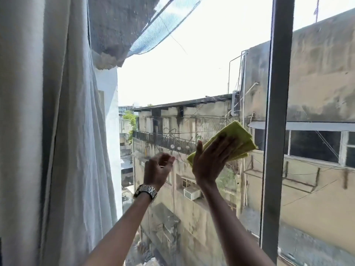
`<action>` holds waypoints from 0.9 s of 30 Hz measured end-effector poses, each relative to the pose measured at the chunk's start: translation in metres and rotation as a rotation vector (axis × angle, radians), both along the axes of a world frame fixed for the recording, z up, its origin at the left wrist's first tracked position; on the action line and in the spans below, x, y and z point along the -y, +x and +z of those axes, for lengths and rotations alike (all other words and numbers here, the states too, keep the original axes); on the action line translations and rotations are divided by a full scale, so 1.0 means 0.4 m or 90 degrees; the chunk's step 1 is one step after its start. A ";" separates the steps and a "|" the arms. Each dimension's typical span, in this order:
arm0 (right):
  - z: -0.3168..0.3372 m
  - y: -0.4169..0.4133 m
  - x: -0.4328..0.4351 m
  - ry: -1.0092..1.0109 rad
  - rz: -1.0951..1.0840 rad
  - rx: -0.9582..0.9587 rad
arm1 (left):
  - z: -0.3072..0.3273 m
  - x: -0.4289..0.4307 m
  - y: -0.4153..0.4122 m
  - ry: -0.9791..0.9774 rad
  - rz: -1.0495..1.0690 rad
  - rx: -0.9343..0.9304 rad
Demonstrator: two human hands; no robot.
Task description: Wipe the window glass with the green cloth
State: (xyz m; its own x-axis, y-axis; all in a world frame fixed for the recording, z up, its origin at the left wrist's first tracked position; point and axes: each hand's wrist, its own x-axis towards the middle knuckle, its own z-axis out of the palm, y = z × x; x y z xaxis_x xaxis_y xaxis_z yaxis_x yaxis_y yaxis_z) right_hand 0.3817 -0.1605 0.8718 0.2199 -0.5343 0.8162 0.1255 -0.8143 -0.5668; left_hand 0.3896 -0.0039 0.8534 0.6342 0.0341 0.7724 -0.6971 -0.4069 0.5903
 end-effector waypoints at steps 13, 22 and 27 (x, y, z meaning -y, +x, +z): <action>0.037 0.163 0.016 -0.103 -0.227 0.058 | 0.075 -0.213 0.399 0.233 0.338 0.240; 0.201 0.294 -0.197 -0.297 -0.192 0.112 | 0.034 -0.241 0.527 0.127 0.277 0.389; -0.012 0.253 -0.141 -0.475 -0.189 -0.001 | 0.034 -0.235 0.516 0.110 0.279 0.389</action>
State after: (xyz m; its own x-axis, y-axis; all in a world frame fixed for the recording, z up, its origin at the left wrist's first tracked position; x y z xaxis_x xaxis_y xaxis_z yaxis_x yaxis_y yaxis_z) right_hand 0.4828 -0.1042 0.8670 0.1558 0.1166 0.9809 -0.1555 -0.9777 0.1409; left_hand 0.5959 0.0901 0.8671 0.0490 0.0312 0.9983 -0.6329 -0.7722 0.0552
